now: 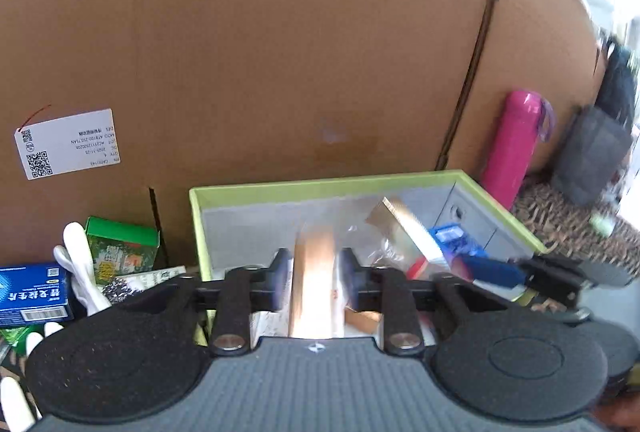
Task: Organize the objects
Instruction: 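Carry the copper box and red tape into the green shoebox and release, then move both grippers back toward the white-pink gloves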
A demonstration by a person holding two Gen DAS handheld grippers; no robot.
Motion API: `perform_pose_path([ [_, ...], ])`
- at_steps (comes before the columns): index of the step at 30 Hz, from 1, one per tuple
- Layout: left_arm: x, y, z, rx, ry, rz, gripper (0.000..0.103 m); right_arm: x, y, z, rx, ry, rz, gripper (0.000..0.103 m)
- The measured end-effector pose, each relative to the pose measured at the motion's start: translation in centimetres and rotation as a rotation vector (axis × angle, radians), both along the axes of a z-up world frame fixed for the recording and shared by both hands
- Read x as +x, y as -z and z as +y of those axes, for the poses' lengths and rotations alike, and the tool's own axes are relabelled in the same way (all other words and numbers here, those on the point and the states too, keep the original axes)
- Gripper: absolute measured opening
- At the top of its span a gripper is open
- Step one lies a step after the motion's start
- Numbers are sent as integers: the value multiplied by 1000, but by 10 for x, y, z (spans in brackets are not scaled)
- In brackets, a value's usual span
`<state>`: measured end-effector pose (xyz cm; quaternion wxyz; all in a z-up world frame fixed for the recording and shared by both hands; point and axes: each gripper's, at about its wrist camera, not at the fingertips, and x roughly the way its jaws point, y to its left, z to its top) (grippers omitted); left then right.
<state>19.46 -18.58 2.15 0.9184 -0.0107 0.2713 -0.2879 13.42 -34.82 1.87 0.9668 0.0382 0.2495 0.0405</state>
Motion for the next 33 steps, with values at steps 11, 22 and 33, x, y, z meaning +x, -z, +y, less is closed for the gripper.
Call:
perform_pose_path([
  [11,-82,-31,82,-173,-156,-103,95,-103,-53,26,-89,56,-323,103],
  [22,-129,16,142,-83,-296,-32,95,-134,-8,75,-11,-61,-257,103],
  [33,-96,60,173,-28,-384,90,94,-131,26,102,6,-130,-122,103],
])
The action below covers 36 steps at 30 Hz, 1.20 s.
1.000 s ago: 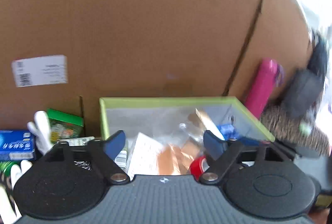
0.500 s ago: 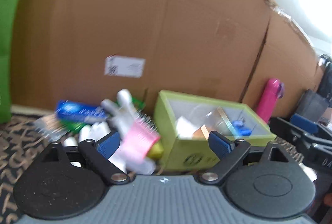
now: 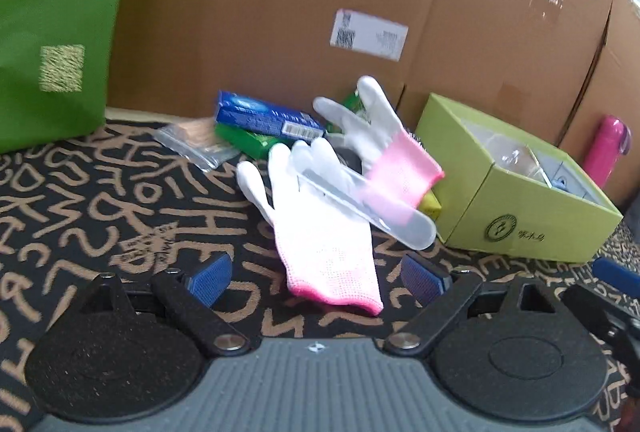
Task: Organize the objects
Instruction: 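Move both grippers back toward the white-pink gloves, then grasp a white-pink glove with the left gripper while the right grasps the clear tube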
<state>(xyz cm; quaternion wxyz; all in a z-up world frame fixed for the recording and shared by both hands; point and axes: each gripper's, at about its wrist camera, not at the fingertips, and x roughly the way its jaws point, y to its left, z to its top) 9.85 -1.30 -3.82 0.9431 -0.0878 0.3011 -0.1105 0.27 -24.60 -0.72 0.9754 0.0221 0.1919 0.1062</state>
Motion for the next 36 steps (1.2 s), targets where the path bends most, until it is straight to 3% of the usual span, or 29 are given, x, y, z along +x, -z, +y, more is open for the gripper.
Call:
perform_pose_path([
  [1,5,2,-1,0,16,5,92,0,-1,0,-5,2,1,103],
  [3,15,4,-5,22,47,24,78,1,-1,0,-6,5,4,103],
  [6,26,5,-11,93,74,27,24,4,-1,-1,-10,-1,17,103],
  [9,25,5,-7,90,98,42,8,9,0,4,-39,-26,32,98],
  [17,-29,-4,38,76,96,33,7,59,11,48,-137,-235,121,57],
  [23,-61,-5,66,102,99,62,7,89,19,90,-136,-390,179,57],
  [28,-67,-5,75,103,85,64,7,86,25,112,-85,-464,215,57],
  [30,-65,-5,74,100,87,66,7,83,28,121,-116,-483,218,57],
  [31,-64,-4,73,102,90,66,7,81,30,125,-145,-481,219,48],
  [32,-63,-4,72,104,92,67,7,81,32,126,-159,-485,226,29],
  [36,-65,-3,72,106,96,68,7,76,26,107,-144,-389,220,26],
])
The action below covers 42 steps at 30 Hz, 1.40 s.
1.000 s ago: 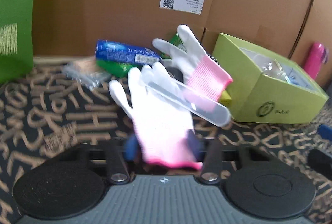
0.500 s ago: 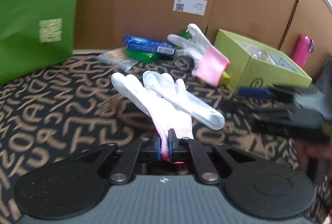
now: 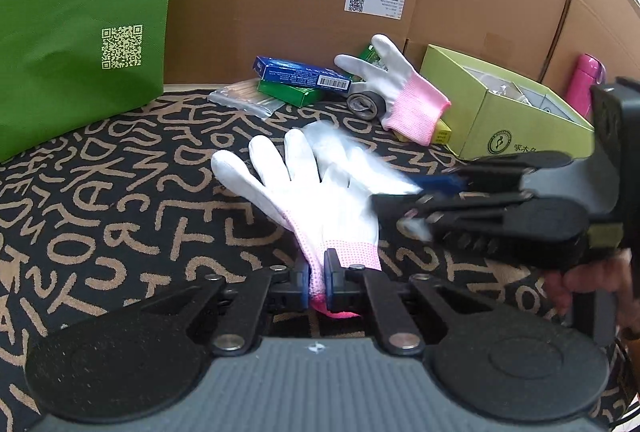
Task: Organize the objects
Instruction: 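Grasp a white-pink glove with the left gripper while the right grasps the clear tube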
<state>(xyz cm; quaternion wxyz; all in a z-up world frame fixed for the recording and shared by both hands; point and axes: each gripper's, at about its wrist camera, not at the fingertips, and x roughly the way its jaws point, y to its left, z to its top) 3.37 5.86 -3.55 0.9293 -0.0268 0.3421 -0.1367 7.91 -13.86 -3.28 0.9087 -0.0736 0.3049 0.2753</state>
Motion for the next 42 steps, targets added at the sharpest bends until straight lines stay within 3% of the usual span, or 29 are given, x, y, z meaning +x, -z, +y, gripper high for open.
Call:
perform_pose_path([
  [4,2,2,3,-12,-7,6,7,-16,4,-45,5,128,35,26],
  [5,3,2,4,-16,-16,2,11,-23,6,-56,4,146,43,26],
  [7,11,2,2,-23,-17,6,30,-37,5,-75,36,164,57,26],
  [9,22,4,-1,-41,-8,2,65,-47,5,-84,28,189,54,27],
  [14,53,4,-25,-1,13,-17,67,-55,4,-86,27,214,44,30],
  [17,65,6,-48,76,46,-41,69,-54,5,-80,32,213,45,36],
  [22,54,11,-80,219,166,-114,66,-52,6,-76,26,207,43,40],
  [24,45,9,-85,248,207,-132,46,-50,6,-75,21,203,43,40],
  [31,45,8,-80,238,187,-117,52,-39,6,-68,-6,192,37,40],
  [32,46,7,-80,237,188,-113,50,-38,6,-67,-6,194,39,40],
  [33,45,7,-82,236,189,-110,38,-37,6,-66,-8,194,38,40],
  [36,46,5,-85,258,176,-112,18,-38,7,-66,-11,201,35,38],
  [38,47,3,-81,234,162,-101,12,-39,6,-68,-11,211,33,27],
  [42,44,-4,-70,146,130,-70,9,-44,4,-70,3,208,31,27],
])
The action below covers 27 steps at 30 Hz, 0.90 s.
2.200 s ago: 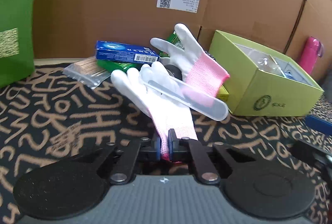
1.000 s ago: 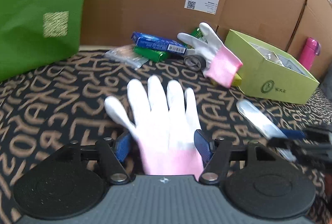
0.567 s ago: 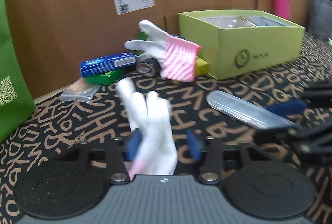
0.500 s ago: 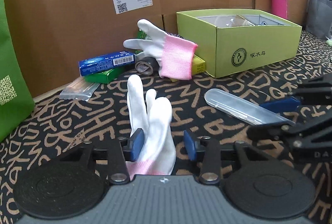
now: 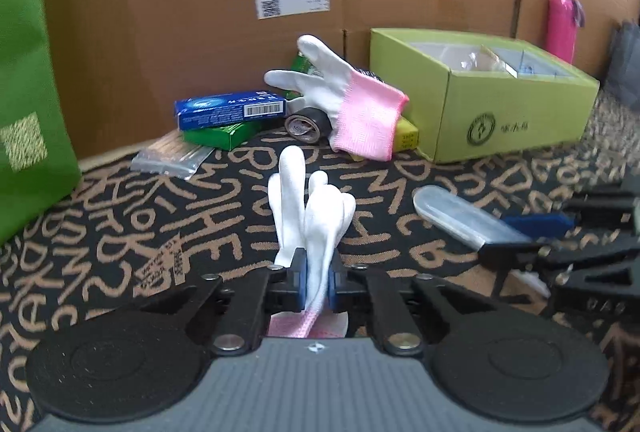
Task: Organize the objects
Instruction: 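Grasp a white-pink glove with the left gripper while the right grasps the clear tube, then carry the glove and clear tube into the green shoebox and release both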
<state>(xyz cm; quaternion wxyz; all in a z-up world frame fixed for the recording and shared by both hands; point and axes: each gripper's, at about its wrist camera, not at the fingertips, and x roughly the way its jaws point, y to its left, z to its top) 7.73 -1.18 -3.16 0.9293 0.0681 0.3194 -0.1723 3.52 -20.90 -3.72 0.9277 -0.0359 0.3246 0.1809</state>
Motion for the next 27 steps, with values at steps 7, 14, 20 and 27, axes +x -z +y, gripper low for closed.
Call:
perform_pose_path([
  [7,-15,-34,6,-158,25,-27,9,-13,-25,-17,82,3,-59,27],
  [14,-4,-83,-18,-338,123,-85,9,-18,-69,-52,92,73,-194,27],
  [20,31,-112,-63,-462,167,-83,9,-5,-101,-90,11,177,-300,27],
  [27,76,-119,-130,-431,147,-111,9,39,-110,-136,-68,295,-325,27],
])
